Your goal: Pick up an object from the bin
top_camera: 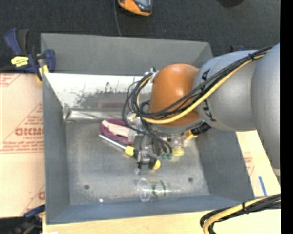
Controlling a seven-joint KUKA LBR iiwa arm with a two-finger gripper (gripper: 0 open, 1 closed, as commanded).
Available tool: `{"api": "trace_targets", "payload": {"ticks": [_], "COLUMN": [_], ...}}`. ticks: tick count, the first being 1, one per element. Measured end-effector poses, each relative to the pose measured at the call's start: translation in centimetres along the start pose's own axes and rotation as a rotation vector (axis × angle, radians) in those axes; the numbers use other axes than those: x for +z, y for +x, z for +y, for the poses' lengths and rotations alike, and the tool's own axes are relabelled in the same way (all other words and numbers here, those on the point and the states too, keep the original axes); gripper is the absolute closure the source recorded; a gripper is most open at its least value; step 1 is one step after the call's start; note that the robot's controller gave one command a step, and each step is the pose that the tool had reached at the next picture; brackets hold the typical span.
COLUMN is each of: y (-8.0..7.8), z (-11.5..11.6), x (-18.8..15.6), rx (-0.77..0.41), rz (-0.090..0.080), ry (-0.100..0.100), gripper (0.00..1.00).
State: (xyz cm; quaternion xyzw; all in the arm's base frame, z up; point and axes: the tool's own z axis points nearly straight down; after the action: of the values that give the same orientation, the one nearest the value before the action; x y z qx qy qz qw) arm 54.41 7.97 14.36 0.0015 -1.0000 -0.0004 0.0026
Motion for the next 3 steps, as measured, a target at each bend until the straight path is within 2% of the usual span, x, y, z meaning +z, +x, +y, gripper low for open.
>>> {"api": "trace_targets", "payload": {"ticks": [1,2,3], "y": [-0.2,-0.6,-1.1], "z": [0.0,-3.0,-6.3], "x": [-0.4,5.5,7.4], "rx": [0.002,0.205,0.33], "rz": [-0.007,-0.013,-0.01], "ry": [-0.001,-0.004,-0.002], "gripper": [0.0,0.0,0.0]}}
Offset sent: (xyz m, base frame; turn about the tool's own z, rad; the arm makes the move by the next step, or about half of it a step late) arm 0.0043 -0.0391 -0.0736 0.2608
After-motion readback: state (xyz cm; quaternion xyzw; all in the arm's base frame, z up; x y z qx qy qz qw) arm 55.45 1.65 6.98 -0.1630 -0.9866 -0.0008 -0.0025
